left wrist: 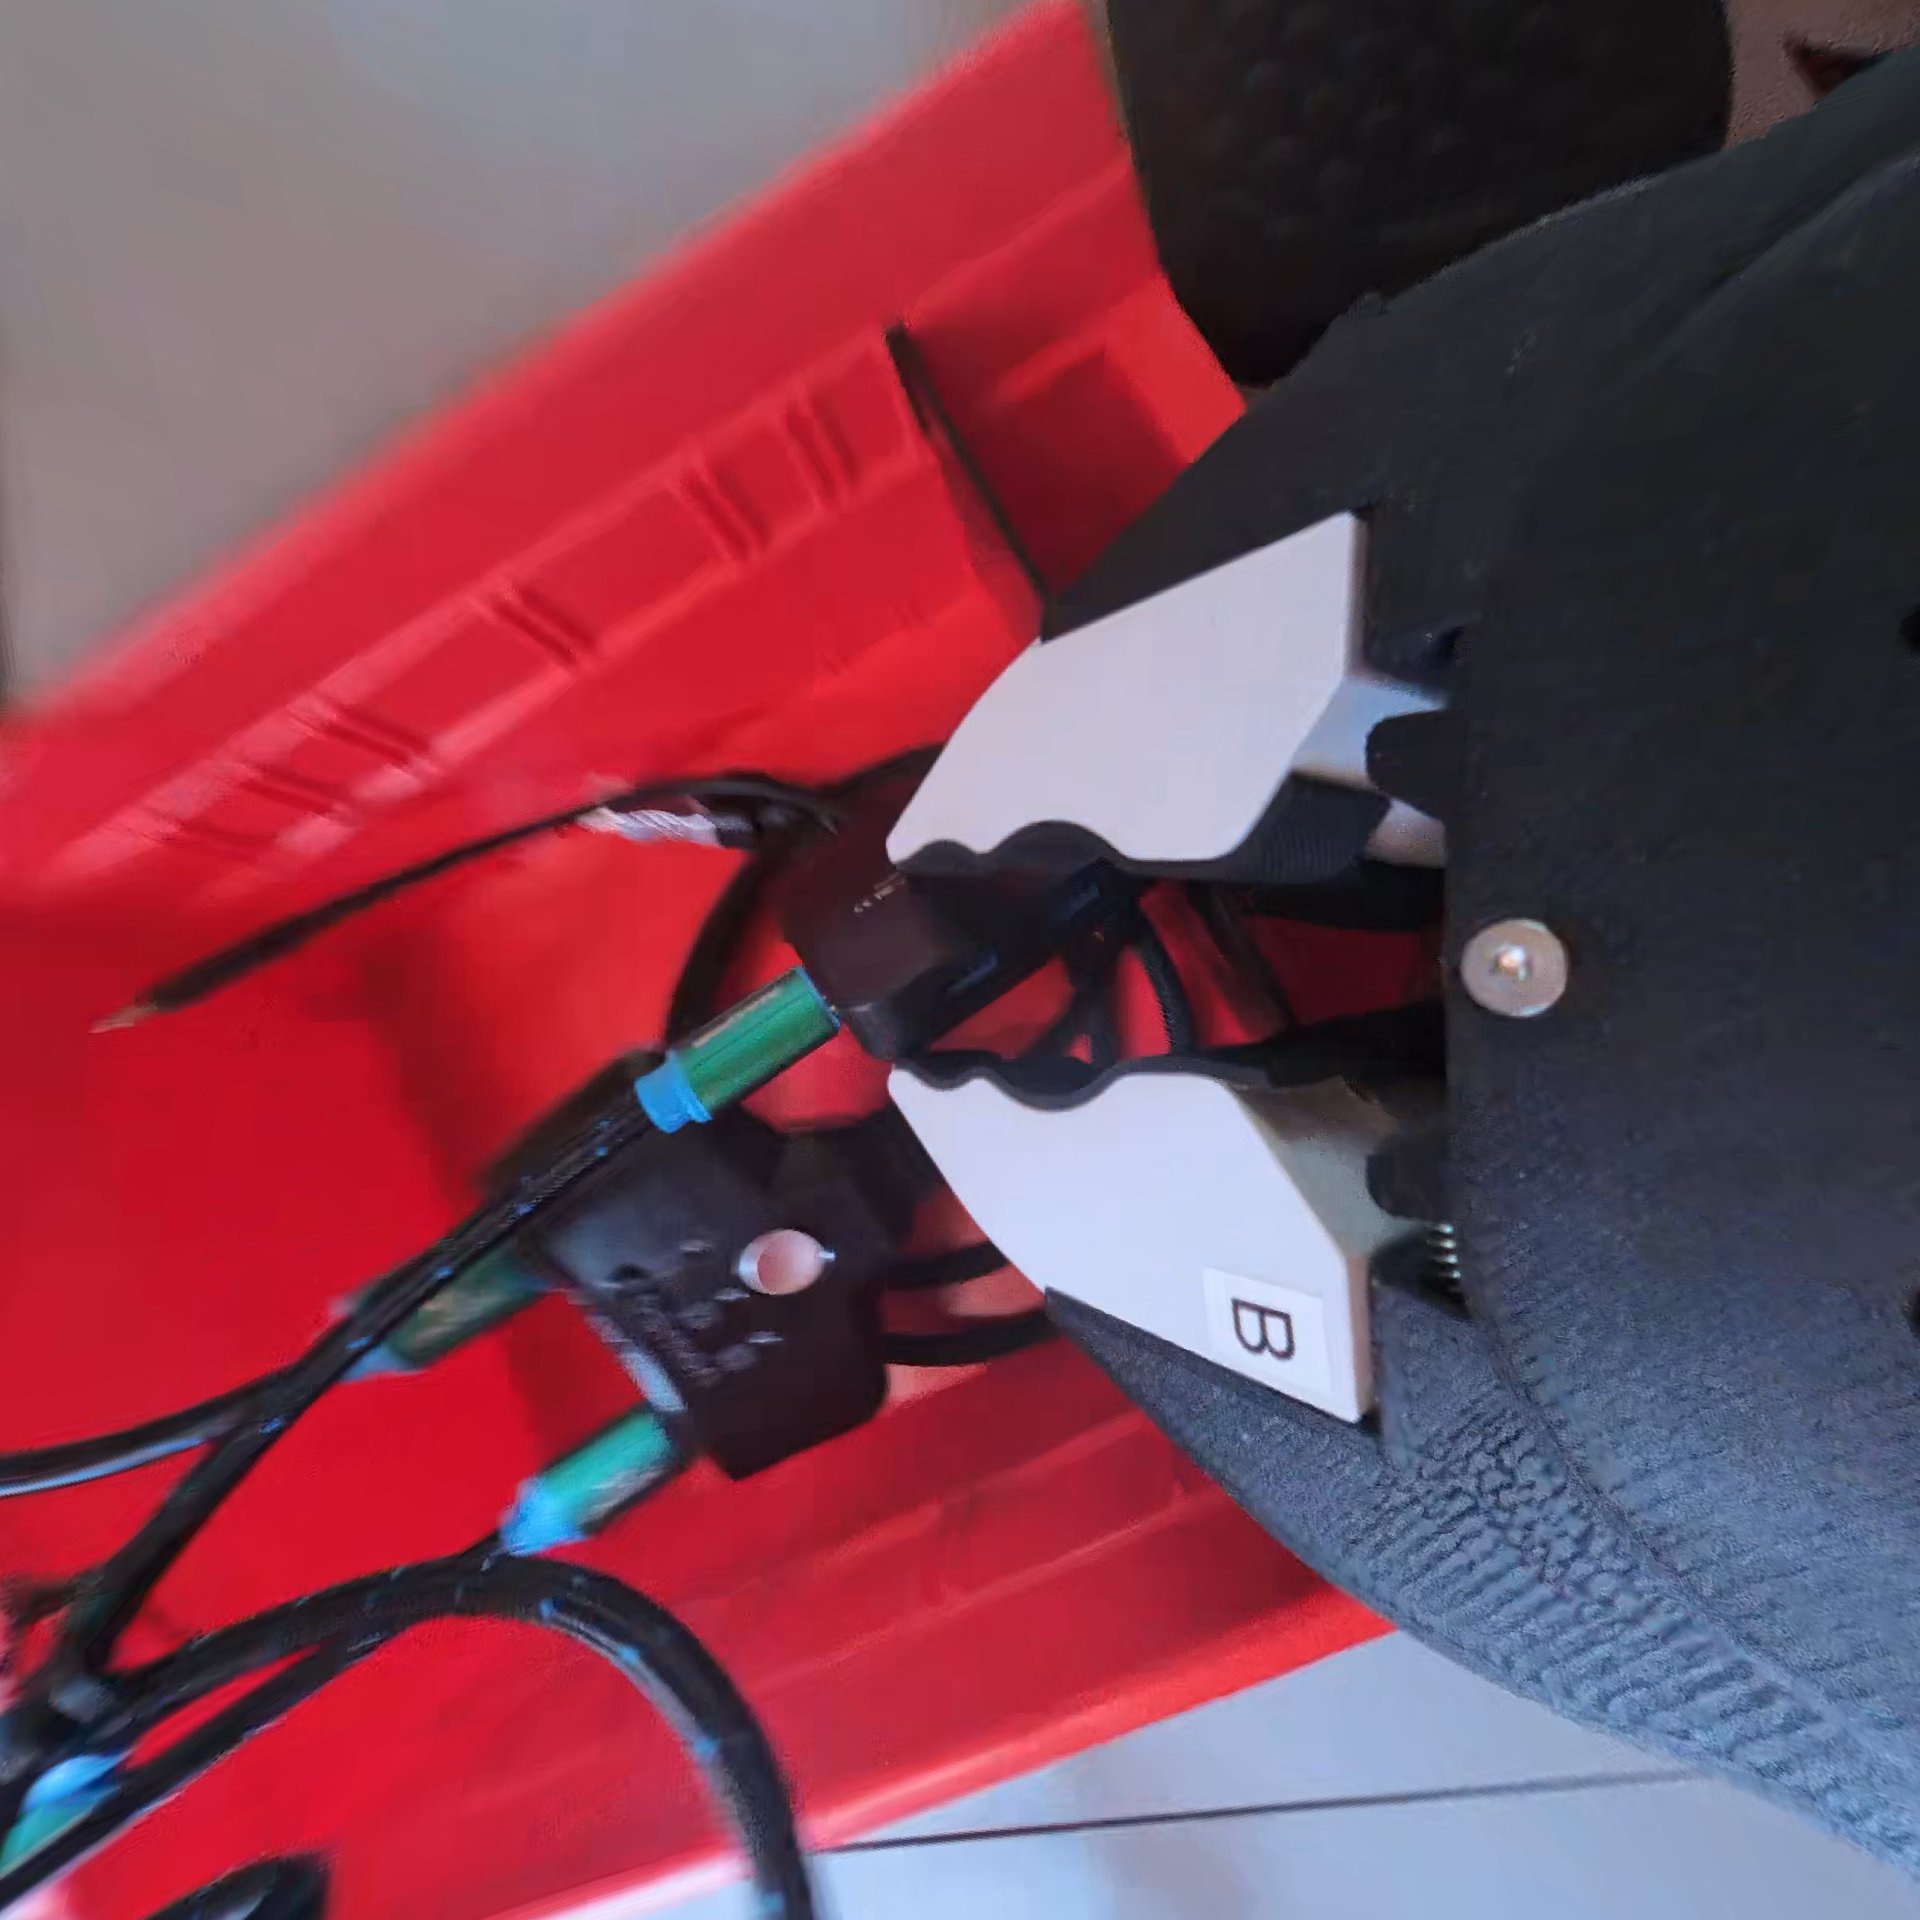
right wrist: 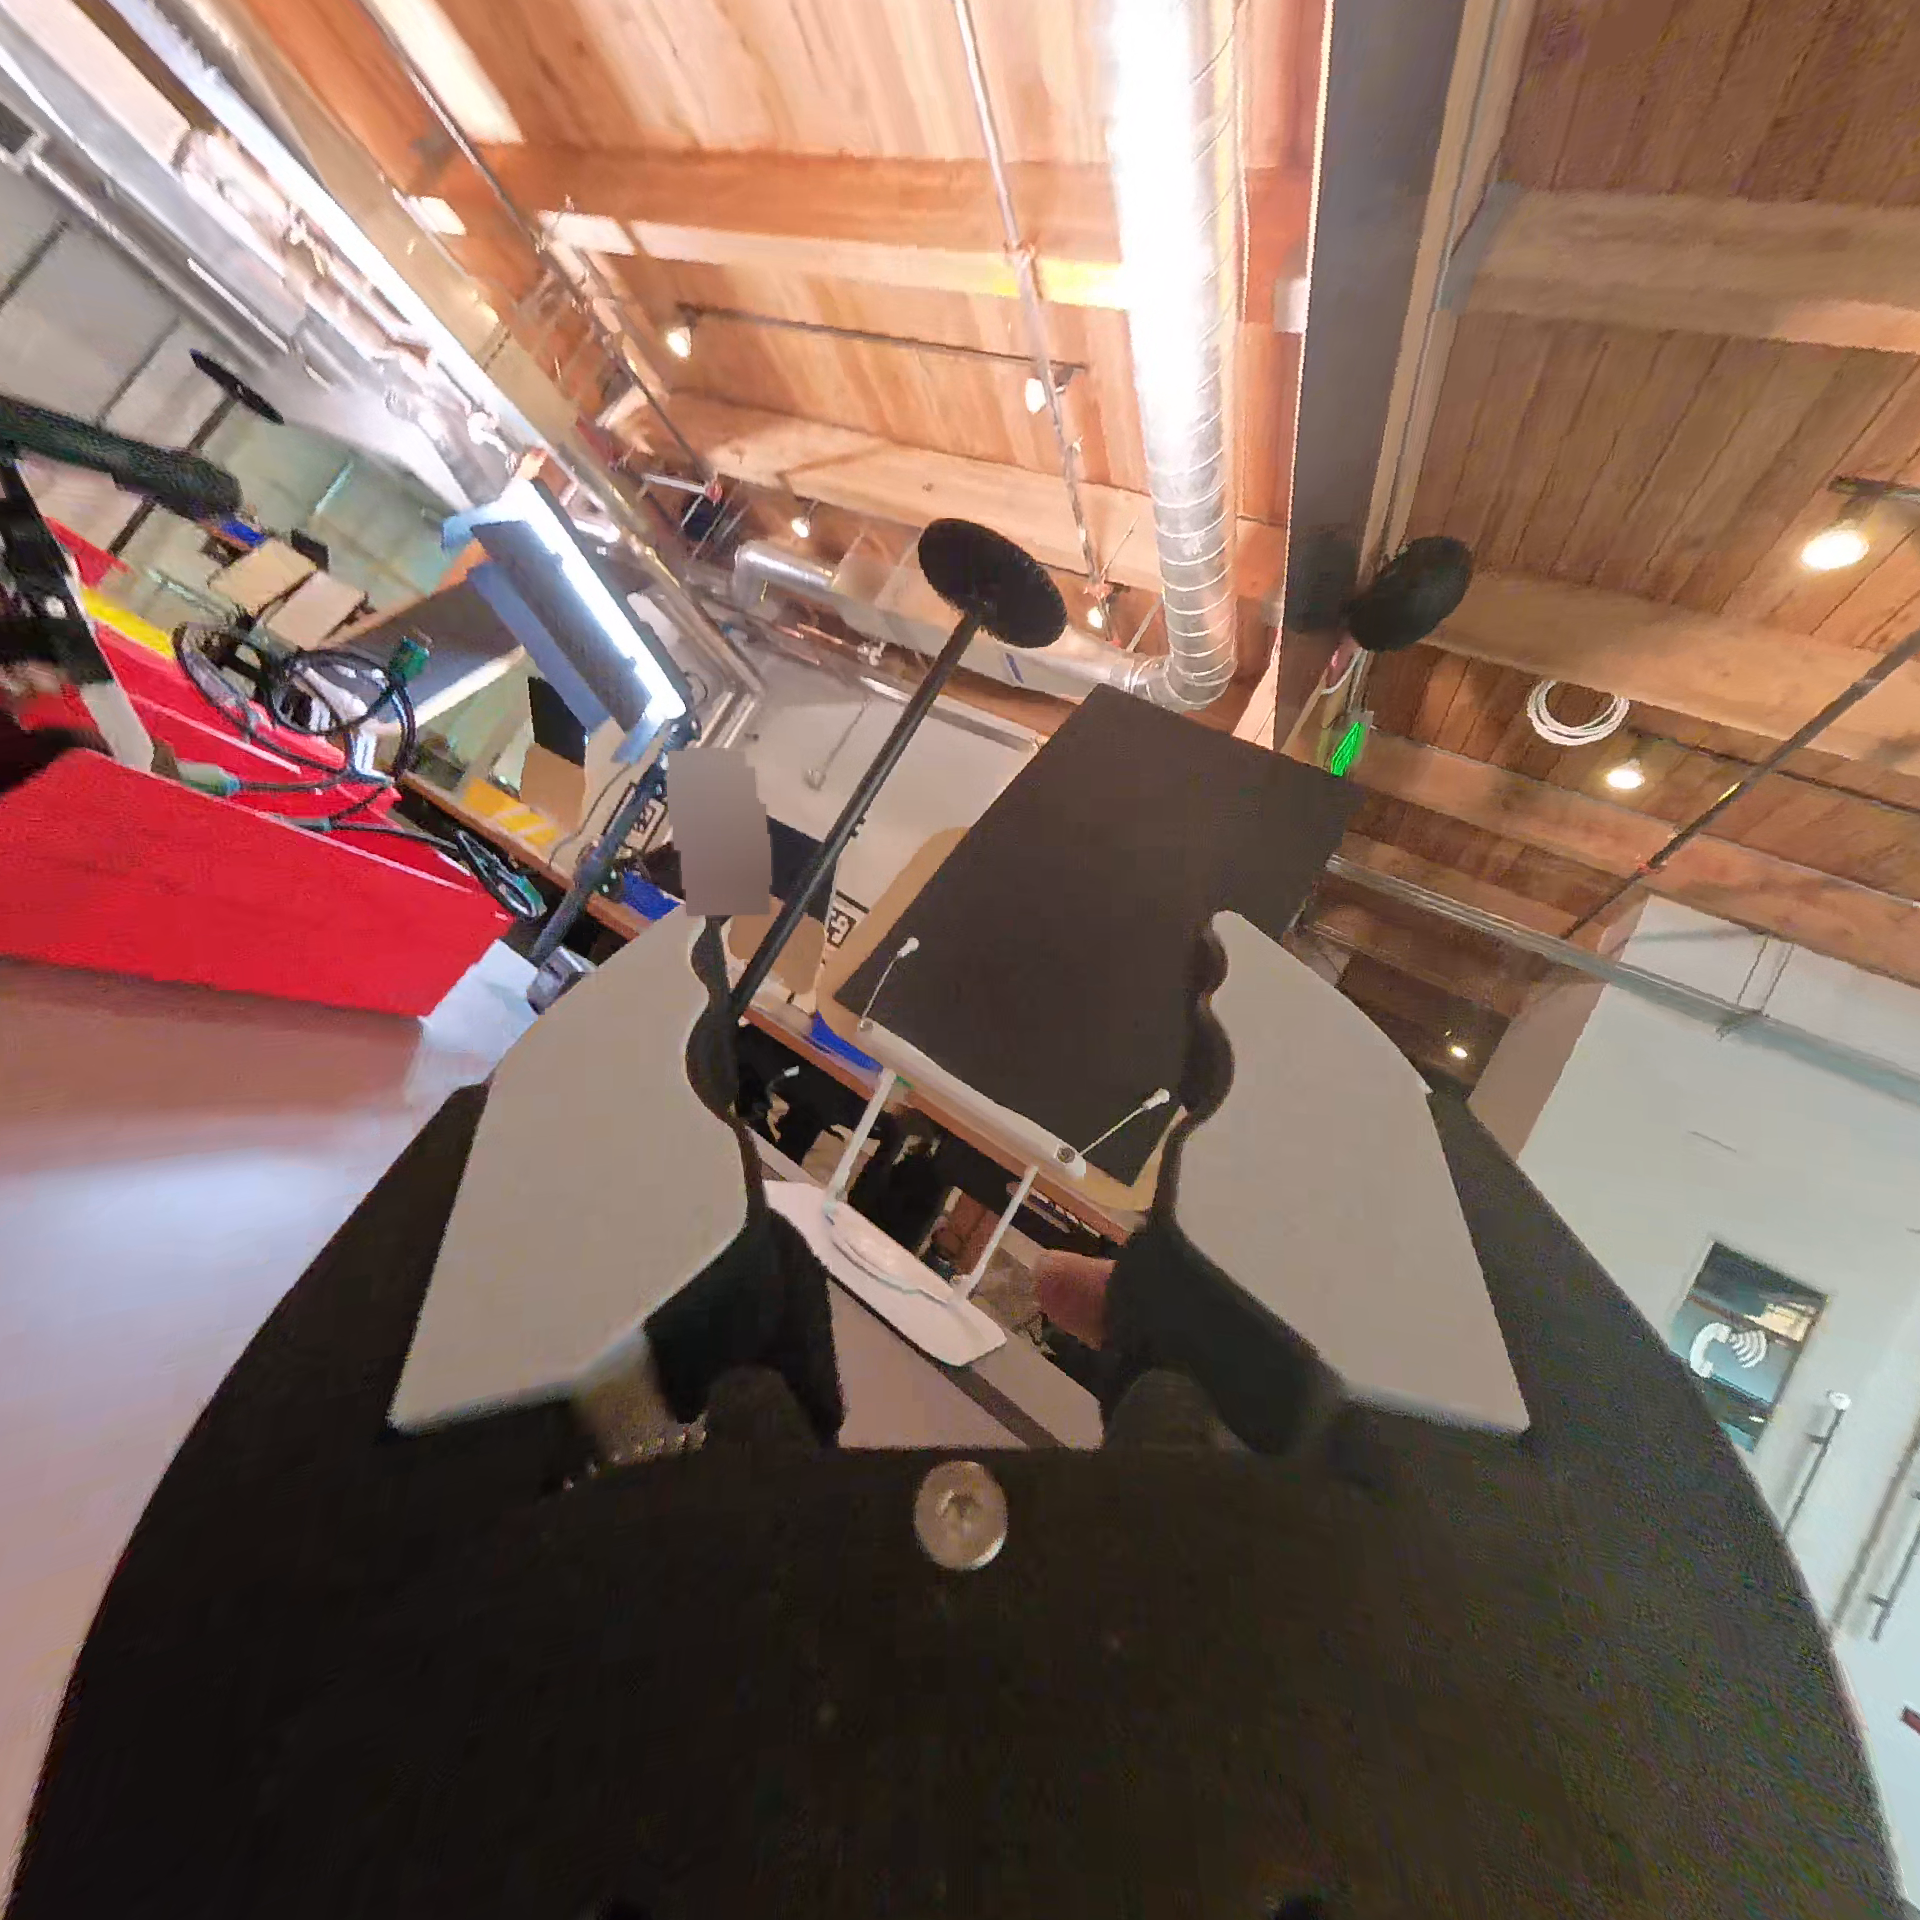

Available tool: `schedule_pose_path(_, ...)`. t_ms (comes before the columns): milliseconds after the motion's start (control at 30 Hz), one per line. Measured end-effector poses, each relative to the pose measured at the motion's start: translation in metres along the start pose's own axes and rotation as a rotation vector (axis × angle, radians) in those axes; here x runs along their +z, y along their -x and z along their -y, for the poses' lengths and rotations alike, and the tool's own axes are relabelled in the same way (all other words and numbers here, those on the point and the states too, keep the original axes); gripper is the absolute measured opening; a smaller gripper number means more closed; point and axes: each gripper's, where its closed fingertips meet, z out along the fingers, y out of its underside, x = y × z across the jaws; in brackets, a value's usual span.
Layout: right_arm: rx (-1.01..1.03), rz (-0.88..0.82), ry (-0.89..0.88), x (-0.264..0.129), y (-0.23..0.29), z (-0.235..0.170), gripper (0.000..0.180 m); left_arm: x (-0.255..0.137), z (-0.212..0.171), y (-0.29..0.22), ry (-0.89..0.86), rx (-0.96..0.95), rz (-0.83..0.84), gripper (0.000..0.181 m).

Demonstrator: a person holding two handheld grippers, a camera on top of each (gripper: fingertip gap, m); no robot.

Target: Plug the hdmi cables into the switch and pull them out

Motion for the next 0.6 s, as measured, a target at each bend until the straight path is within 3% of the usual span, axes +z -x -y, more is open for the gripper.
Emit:
schedule_pose_path(33, -0.027, 0.008, 0.024, 0.001, 0.002, -0.004, 0.085, -0.008, 0.011, -0.005, -0.097, 0.015, -0.017, 0.029)
schedule_pose_path(167, -0.089, 0.043, 0.087, 0.004, 0.011, -0.015, 0.085, -0.044, 0.042, -0.008, -0.371, 0.098, 0.1, 0.019)
schedule_pose_path(333, -0.092, 0.029, 0.107, 0.003, 0.008, -0.019, 0.077, -0.077, 0.059, -0.033, -0.544, 0.32, 0.368, 0.014)
schedule_pose_path(600, -0.136, 0.046, 0.15, 0.004, 0.012, -0.026, 0.075, -0.11, 0.09, -0.054, -0.655, 0.52, 0.737, 0.012)
